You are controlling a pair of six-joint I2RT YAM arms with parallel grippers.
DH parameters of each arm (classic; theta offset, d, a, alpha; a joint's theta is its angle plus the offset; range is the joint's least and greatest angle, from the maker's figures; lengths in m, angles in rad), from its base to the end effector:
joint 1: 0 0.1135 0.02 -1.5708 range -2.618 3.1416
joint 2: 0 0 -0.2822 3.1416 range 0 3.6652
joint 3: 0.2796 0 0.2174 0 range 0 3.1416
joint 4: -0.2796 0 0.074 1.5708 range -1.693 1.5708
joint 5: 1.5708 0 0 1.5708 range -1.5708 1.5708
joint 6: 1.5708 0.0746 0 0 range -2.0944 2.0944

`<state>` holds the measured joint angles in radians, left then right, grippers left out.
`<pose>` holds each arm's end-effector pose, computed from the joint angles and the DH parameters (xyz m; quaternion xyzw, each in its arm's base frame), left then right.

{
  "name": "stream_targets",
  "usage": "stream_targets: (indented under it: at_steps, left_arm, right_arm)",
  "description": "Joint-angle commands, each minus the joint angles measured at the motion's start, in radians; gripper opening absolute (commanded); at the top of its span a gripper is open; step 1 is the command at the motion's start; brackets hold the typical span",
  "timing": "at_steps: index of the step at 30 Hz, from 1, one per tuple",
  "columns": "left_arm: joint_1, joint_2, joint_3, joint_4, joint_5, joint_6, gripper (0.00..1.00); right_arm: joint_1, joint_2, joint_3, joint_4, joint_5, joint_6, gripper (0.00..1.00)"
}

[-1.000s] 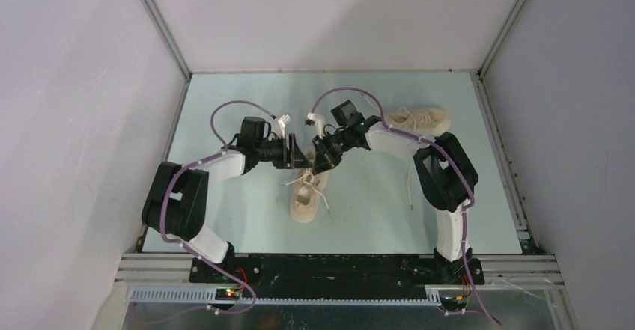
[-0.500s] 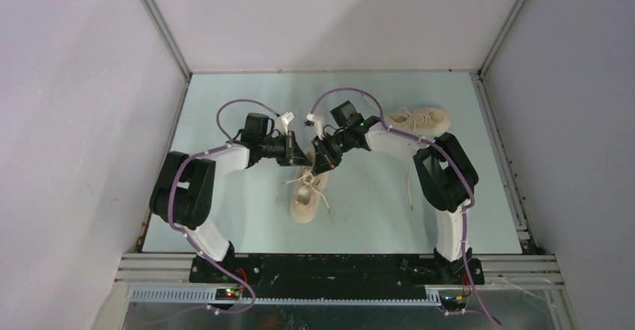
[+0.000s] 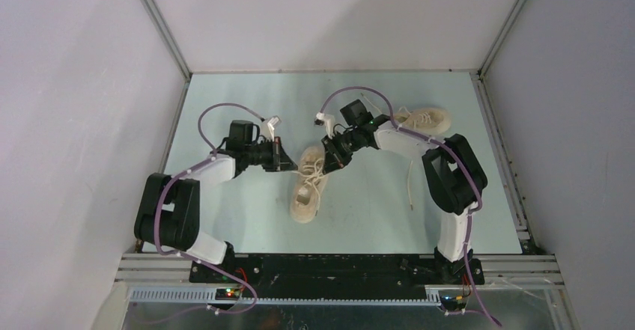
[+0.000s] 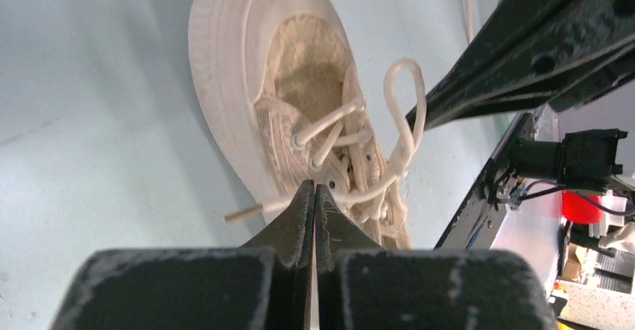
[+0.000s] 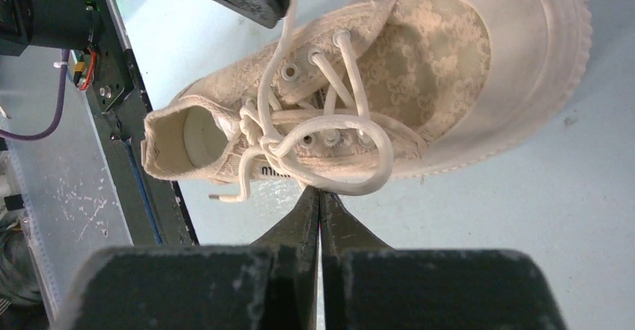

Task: Tie the shoes
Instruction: Cross the shoelace with the shoelace.

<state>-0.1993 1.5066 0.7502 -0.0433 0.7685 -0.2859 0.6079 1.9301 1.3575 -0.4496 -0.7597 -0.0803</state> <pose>0.2681 -0.1071 0.2038 0.1037 0.8643 -0.4209 0.2550 0.2942 0.2673 0.2056 -0.3961 0.8077 0.4102 0.1498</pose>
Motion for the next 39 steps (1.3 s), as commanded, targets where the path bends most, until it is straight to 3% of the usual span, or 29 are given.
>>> stream_targets:
  at_steps: [1, 3, 4, 6, 8, 16, 31, 39]
  left_arm:
    - [0.002, -0.067, -0.036, -0.017, -0.002, 0.058, 0.00]
    - [0.003, -0.063, -0.046, 0.084, 0.034, 0.003, 0.13]
    - [0.002, -0.057, -0.045, 0.109, 0.035, -0.049, 0.33]
    - [-0.004, -0.027, -0.032, 0.155, 0.045, -0.110, 0.47]
    - [-0.019, 0.018, -0.001, 0.169, 0.078, -0.138, 0.51]
    - [-0.087, 0.130, 0.097, 0.102, 0.062, -0.130, 0.54]
    - [-0.099, 0.194, 0.204, -0.038, 0.078, -0.047, 0.41]
    - [-0.051, 0.097, 0.134, 0.013, 0.116, 0.000, 0.53]
  right_arm:
    - [-0.011, -0.057, -0.018, -0.012, 0.011, -0.024, 0.00]
    - [-0.010, -0.056, -0.019, 0.001, -0.002, -0.013, 0.00]
    - [-0.009, -0.053, -0.019, 0.011, -0.010, -0.006, 0.00]
    - [-0.002, -0.046, -0.019, 0.027, -0.017, 0.002, 0.00]
    - [0.006, -0.039, -0.019, 0.034, -0.019, 0.006, 0.00]
    - [0.020, -0.034, -0.019, 0.040, -0.024, 0.013, 0.00]
    - [0.050, 0.037, 0.044, 0.045, -0.029, 0.037, 0.03]
    - [0.056, 0.036, 0.049, 0.033, -0.061, 0.024, 0.13]
